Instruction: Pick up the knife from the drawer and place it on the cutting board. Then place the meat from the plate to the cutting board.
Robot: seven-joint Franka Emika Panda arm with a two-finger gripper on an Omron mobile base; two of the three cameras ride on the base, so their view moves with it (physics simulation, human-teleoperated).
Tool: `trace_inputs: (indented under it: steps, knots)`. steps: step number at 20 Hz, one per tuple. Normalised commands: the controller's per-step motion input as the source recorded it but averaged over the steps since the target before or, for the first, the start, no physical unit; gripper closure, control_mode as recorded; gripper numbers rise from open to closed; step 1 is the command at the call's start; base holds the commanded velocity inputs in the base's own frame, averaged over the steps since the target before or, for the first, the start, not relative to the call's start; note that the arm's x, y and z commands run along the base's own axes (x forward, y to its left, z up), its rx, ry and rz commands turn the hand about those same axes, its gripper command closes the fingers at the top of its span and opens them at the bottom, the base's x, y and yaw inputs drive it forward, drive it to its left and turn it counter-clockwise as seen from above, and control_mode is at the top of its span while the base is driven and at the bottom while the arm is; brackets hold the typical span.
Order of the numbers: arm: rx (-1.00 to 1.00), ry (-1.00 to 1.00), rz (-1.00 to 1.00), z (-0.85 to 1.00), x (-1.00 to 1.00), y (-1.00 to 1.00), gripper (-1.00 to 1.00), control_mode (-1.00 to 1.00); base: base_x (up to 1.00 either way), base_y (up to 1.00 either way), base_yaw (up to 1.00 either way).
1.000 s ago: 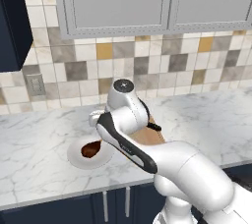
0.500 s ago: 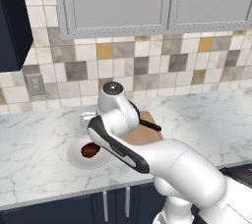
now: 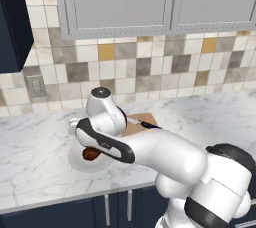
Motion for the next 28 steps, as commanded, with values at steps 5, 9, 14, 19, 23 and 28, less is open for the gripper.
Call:
trace_inputs:
  steps: [5,9,14,19,23,28]
  knots:
    - [0.00,0.21,0.00,-0.30,0.20,0.01,-1.00,-1.00,0.00,0.00,0.00]
    - [0.00,0.13,0.00,-0.29,0.11,0.00,-1.00,-1.00,0.00,0.00,0.00]
    - [0.00,0.01,0.00,-0.29,0.08,0.00,-1.00,-1.00,0.00,0.00,0.00]
    - [0.00,0.00,0.01,-0.35,0.00,-0.02,-1.00,-1.00,0.00,0.00,0.00]
    - [0.00,0.00,0.02,-0.36,0.10,-0.03,-1.00,-1.00,0.00,0.00,0.00]
    - [0.00,0.00,0.04,-0.32,0.17,-0.01,-1.00,-1.00,0.00,0.00,0.00]
